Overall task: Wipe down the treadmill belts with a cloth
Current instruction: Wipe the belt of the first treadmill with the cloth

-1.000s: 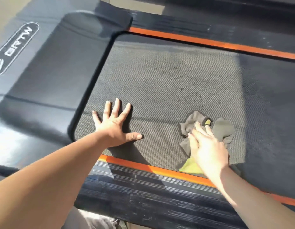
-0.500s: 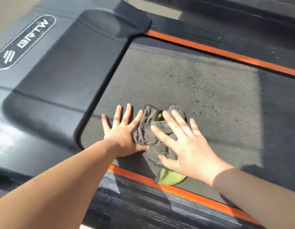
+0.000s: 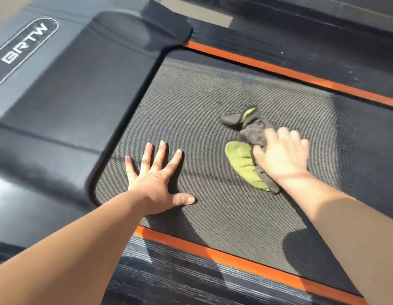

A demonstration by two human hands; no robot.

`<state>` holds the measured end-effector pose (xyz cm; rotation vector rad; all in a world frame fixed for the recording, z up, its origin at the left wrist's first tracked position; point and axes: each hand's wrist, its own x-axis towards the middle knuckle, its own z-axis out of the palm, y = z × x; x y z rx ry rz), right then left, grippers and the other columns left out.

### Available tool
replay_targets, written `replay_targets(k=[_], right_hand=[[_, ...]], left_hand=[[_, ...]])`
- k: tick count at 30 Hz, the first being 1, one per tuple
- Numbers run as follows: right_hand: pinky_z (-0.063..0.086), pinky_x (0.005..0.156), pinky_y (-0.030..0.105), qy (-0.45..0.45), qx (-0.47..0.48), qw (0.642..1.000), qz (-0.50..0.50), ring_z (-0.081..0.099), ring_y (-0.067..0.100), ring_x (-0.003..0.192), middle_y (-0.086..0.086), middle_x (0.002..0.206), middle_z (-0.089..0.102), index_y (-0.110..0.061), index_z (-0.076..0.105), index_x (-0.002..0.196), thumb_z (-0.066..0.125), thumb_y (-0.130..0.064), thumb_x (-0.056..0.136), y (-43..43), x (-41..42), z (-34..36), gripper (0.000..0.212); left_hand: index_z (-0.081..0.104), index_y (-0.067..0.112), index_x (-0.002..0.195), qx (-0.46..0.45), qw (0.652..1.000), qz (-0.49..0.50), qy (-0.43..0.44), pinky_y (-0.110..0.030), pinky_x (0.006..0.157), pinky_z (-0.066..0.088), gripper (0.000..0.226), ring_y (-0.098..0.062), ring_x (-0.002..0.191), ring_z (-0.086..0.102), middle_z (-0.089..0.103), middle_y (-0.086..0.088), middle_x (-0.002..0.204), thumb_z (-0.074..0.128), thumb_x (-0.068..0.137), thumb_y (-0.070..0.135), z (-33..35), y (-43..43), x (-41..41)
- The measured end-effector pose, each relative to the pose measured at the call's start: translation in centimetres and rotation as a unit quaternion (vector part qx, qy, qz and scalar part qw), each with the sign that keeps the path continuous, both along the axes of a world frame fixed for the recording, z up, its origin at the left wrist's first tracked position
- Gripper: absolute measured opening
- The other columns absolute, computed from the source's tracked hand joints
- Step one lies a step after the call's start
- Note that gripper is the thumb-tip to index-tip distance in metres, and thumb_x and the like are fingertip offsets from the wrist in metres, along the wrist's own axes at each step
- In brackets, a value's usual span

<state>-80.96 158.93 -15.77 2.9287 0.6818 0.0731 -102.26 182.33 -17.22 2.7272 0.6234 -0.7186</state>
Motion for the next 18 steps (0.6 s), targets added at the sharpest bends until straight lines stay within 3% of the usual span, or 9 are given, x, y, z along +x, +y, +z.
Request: replay_targets(k=[2,3,7,9,11,13,15,18], right_hand=[[0.041,0.098,0.051,0.038,0.074,0.986,-0.144,0.047,0.041,0.120,0.018,0.125,0.055,-0.016,0.061,0.123,0.060,-0.050,0.087,1.2,-0.4,0.0,0.049],[0.041,0.099,0.051,0.046,0.088,0.983,-0.157,0.046,0.040,0.121,0.017,0.126,0.054,-0.017,0.061,0.123,0.059,-0.050,0.087,2.3,-1.6,0.0,0.049],[0.044,0.093,0.050,0.055,0.069,0.995,0.039,0.050,0.038,0.113,0.013,0.118,0.057,-0.023,0.068,0.112,0.050,-0.076,0.084,4.7,-9.4,0.0,0.063],[0.047,0.095,0.054,0.076,0.038,0.987,0.134,0.049,0.038,0.121,0.013,0.127,0.056,-0.028,0.067,0.125,0.044,-0.087,0.079,2.6,-10.9,0.5,0.078],[0.048,0.097,0.051,0.093,0.000,0.971,0.221,0.047,0.034,0.126,0.009,0.135,0.053,-0.035,0.058,0.138,0.043,-0.081,0.082,-0.3,-9.4,0.6,0.074],[0.047,0.093,0.047,0.076,-0.021,0.966,0.247,0.049,0.032,0.120,0.007,0.132,0.052,-0.037,0.055,0.139,0.041,-0.072,0.085,-2.1,-6.0,0.2,0.065],[0.045,0.092,0.047,0.036,-0.036,0.983,0.174,0.050,0.034,0.117,0.008,0.127,0.052,-0.034,0.055,0.136,0.040,-0.069,0.088,-2.6,-1.8,-0.3,0.061],[0.036,0.106,0.054,0.084,0.023,0.992,-0.091,0.039,0.040,0.130,0.016,0.137,0.045,-0.026,0.049,0.138,0.034,-0.071,0.096,-3.0,2.6,0.0,0.064]], left_hand=[[-0.032,0.056,0.148,-0.002,1.000,-0.001,0.002,-0.074,0.112,-0.019,0.128,-0.025,0.143,-0.048,-0.050,0.009,0.156,0.035,0.053,0.109,0.0,0.0,0.0],[-0.033,0.056,0.148,-0.002,1.000,-0.001,0.005,-0.073,0.112,-0.019,0.128,-0.025,0.143,-0.048,-0.051,0.009,0.155,0.034,0.053,0.109,0.0,0.0,0.0],[-0.035,0.055,0.147,0.003,1.000,-0.007,0.017,-0.073,0.112,-0.020,0.128,-0.025,0.141,-0.050,-0.054,0.009,0.152,0.030,0.051,0.111,0.2,0.0,0.1],[-0.035,0.055,0.147,0.003,1.000,-0.006,0.017,-0.073,0.112,-0.020,0.128,-0.024,0.140,-0.051,-0.054,0.009,0.152,0.030,0.050,0.110,0.2,0.0,0.2],[-0.034,0.055,0.147,0.003,1.000,-0.007,0.021,-0.073,0.113,-0.019,0.128,-0.025,0.141,-0.050,-0.053,0.008,0.153,0.031,0.051,0.110,0.3,0.0,0.2],[-0.034,0.055,0.147,0.002,1.000,-0.007,0.021,-0.073,0.113,-0.019,0.128,-0.025,0.141,-0.050,-0.052,0.008,0.154,0.031,0.051,0.110,0.3,-0.1,0.2],[-0.035,0.055,0.146,0.008,1.000,-0.005,0.018,-0.073,0.113,-0.018,0.128,-0.025,0.142,-0.048,-0.051,0.008,0.155,0.029,0.050,0.110,0.1,0.0,0.2],[-0.035,0.056,0.146,0.008,1.000,-0.006,0.023,-0.073,0.113,-0.018,0.128,-0.025,0.142,-0.048,-0.051,0.008,0.155,0.031,0.051,0.110,0.2,-0.1,0.2]])
